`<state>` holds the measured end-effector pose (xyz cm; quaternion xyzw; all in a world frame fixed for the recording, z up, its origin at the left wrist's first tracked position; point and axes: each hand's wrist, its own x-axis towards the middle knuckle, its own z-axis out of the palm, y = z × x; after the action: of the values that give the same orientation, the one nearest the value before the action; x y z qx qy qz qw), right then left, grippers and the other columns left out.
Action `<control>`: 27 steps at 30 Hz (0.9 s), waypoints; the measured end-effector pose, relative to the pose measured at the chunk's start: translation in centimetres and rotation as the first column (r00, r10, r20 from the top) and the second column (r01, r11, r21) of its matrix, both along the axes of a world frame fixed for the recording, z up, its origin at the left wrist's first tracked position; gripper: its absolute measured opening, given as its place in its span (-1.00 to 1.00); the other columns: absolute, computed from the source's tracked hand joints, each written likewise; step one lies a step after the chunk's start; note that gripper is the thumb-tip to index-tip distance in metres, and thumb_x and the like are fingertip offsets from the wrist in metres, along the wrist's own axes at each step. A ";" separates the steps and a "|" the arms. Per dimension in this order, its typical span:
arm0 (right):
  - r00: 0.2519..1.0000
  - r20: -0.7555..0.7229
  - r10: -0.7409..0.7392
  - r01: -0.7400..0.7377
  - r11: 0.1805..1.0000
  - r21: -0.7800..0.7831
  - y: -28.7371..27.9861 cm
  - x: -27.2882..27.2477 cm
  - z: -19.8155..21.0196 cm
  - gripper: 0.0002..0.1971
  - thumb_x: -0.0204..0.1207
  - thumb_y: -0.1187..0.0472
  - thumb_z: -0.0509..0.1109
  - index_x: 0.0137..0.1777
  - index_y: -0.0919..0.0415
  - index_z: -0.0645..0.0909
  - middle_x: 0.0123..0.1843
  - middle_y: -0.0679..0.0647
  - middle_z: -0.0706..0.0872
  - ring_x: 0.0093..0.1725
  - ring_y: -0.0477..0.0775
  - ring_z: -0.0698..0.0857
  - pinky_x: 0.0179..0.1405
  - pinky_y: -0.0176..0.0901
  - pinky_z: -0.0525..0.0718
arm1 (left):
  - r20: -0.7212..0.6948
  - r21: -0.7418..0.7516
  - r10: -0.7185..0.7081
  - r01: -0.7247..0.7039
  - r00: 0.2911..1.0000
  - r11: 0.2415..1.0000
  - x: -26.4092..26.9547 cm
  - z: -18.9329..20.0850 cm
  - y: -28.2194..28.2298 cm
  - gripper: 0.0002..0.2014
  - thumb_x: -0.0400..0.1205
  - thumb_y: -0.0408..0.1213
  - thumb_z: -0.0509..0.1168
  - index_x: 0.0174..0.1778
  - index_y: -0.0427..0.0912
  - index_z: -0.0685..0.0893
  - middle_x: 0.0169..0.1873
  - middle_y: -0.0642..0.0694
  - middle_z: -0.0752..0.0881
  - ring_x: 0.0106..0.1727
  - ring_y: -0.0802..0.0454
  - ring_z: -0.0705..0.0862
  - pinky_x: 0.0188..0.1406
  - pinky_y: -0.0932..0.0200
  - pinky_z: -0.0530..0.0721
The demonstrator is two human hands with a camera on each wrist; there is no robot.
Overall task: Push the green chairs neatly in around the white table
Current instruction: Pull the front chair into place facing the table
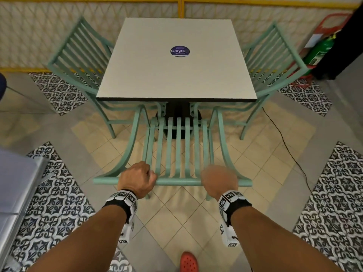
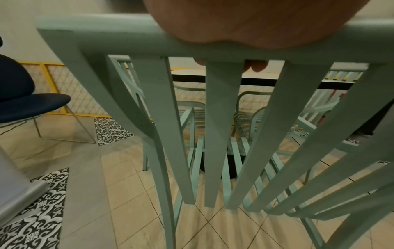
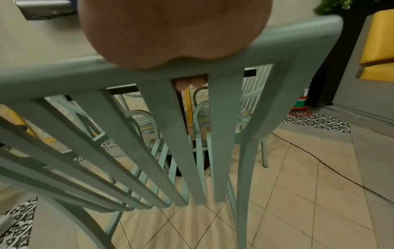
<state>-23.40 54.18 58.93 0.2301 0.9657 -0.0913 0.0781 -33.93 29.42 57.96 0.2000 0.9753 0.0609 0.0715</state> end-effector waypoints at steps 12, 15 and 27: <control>0.993 0.075 0.092 -0.093 0.996 0.001 2.3 0.3 -0.1 -0.46 0.58 -0.17 -0.11 -0.39 0.05 0.56 -0.49 -0.03 0.60 -0.43 0.03 0.59 -0.02 0.03 0.61 | -0.012 -0.153 0.079 -0.080 0.997 0.985 -2.8 0.3 -7.2 -0.59 0.53 0.18 -0.13 -0.34 0.02 0.49 -0.59 0.02 0.57 -0.52 0.07 0.54 -0.20 0.04 0.48; 0.997 0.077 0.018 -0.015 0.999 -0.038 3.6 0.4 0.0 -0.53 0.52 -0.15 -0.02 -0.37 0.06 0.59 -0.47 -0.05 0.64 -0.44 0.00 0.63 -0.20 -0.06 0.72 | 0.015 -0.180 0.087 -0.082 0.996 0.980 -2.0 0.1 -6.3 -0.63 0.53 0.15 -0.10 -0.29 0.02 0.49 -0.57 0.03 0.56 -0.50 0.04 0.55 -0.19 0.04 0.50; 0.998 0.068 -0.017 0.021 0.999 -0.047 1.1 -0.3 0.0 -0.57 0.55 -0.10 0.03 -0.35 0.08 0.61 -0.42 0.00 0.66 -0.41 0.09 0.62 -0.27 -0.08 0.63 | -0.003 -0.117 0.047 -0.047 0.999 0.992 -3.9 0.1 -7.9 -0.62 0.50 0.13 -0.07 -0.35 -0.02 0.51 -0.53 0.02 0.55 -0.49 -0.01 0.52 -0.26 0.05 0.46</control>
<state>-23.73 55.31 58.97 0.2403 0.9579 -0.1070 0.1151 -37.82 21.50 58.07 0.1725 0.9816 0.0053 0.0816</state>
